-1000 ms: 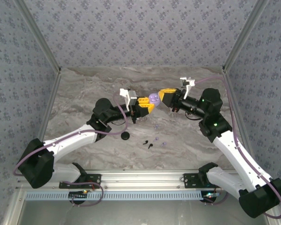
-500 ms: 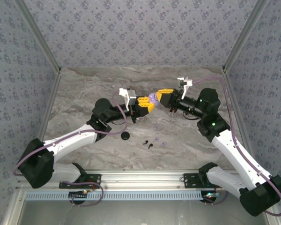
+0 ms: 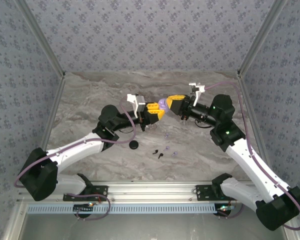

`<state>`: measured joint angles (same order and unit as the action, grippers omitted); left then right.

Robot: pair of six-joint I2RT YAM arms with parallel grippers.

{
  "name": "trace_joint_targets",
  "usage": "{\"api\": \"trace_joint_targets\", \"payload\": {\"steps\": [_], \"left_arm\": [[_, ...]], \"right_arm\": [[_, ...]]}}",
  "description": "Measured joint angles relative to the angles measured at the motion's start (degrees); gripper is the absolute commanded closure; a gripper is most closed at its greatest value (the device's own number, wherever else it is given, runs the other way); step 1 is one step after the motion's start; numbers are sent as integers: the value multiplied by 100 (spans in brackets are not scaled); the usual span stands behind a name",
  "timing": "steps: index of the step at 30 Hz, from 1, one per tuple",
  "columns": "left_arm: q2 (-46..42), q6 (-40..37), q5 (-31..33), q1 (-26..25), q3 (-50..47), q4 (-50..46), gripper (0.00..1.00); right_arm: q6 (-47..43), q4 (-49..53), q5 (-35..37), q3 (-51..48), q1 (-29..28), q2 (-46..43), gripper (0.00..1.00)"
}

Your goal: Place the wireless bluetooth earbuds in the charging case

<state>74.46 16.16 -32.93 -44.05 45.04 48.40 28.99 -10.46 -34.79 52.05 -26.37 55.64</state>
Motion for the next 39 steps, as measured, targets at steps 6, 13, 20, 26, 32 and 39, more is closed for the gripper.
{"api": "trace_joint_targets", "payload": {"steps": [6, 13, 20, 26, 32, 39], "left_arm": [[0, 0, 15, 0, -22, 28, 100], [2, 0, 39, 0, -26, 28, 100], [0, -2, 39, 0, -26, 31, 100], [2, 0, 39, 0, -26, 31, 100], [2, 0, 39, 0, -26, 31, 100], [2, 0, 42, 0, -31, 37, 100]], "right_arm": [[0, -15, 13, -15, -15, 0, 79], [0, -22, 52, -17, -22, 0, 79], [0, -50, 94, -17, -66, 2, 79], [0, -52, 103, -15, -87, 2, 79], [0, -94, 140, -15, -120, 28, 79], [0, -103, 164, -15, -155, 31, 79]]}}
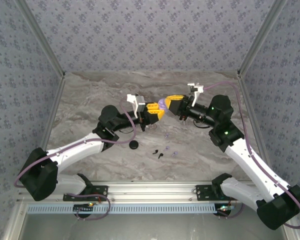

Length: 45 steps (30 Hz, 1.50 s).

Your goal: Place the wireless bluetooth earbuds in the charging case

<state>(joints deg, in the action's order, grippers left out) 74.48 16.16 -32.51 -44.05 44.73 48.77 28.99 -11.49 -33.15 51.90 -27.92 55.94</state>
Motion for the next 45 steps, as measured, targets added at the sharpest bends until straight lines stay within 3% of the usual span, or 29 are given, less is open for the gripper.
{"api": "trace_joint_targets", "payload": {"steps": [45], "left_arm": [[0, 42, 173, -22, -107, 127, 100]], "right_arm": [[-155, 306, 190, -48, 4, -216, 79]]}}
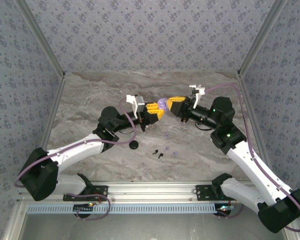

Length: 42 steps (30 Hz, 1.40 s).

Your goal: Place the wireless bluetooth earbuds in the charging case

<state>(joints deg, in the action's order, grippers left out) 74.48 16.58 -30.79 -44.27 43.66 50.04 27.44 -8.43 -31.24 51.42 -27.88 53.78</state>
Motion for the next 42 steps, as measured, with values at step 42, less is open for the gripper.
{"api": "trace_joint_targets", "payload": {"steps": [42], "left_arm": [[20, 219, -4, 0, 0, 103, 100]], "right_arm": [[0, -212, 0, 103, 15, 214, 78]]}}
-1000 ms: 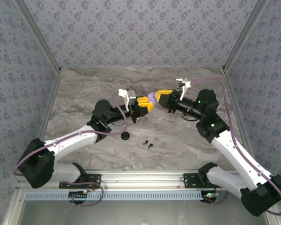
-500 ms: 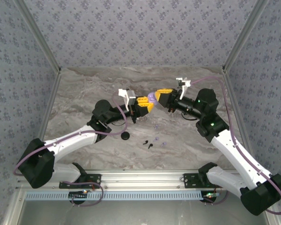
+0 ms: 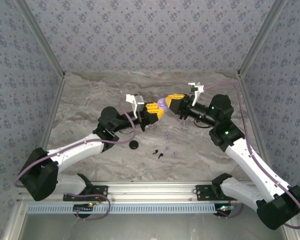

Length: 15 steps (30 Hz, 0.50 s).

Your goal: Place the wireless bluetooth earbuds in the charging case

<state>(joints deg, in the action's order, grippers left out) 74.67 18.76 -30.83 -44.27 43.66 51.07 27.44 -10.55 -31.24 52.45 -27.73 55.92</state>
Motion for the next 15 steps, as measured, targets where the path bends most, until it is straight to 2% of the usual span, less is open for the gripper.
{"api": "trace_joint_targets", "payload": {"steps": [15], "left_arm": [[142, 210, 2, 0, 0, 170, 100]], "right_arm": [[-28, -4, 2, 2, 0, 39, 78]]}}
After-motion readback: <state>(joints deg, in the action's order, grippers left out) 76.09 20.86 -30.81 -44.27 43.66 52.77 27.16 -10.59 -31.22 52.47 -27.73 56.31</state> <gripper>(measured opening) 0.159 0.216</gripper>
